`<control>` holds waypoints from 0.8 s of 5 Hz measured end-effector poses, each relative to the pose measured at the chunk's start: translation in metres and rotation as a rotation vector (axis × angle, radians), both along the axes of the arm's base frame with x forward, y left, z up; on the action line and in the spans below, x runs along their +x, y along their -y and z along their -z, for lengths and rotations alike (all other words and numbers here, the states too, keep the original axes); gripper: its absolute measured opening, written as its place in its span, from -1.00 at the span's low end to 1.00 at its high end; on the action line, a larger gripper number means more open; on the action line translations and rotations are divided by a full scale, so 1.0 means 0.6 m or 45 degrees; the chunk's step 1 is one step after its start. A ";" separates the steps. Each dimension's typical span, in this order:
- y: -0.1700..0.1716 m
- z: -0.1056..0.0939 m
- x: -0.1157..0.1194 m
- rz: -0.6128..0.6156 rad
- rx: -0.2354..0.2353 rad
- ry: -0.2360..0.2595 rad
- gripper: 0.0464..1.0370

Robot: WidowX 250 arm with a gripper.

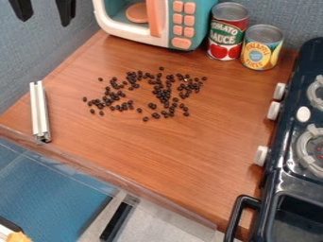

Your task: Sweep into pile

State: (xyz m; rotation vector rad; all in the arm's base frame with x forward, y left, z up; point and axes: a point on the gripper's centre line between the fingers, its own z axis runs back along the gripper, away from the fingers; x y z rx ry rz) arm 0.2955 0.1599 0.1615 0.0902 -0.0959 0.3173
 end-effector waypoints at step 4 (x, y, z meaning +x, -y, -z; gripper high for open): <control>-0.102 0.089 -0.018 -0.682 -0.316 0.029 0.93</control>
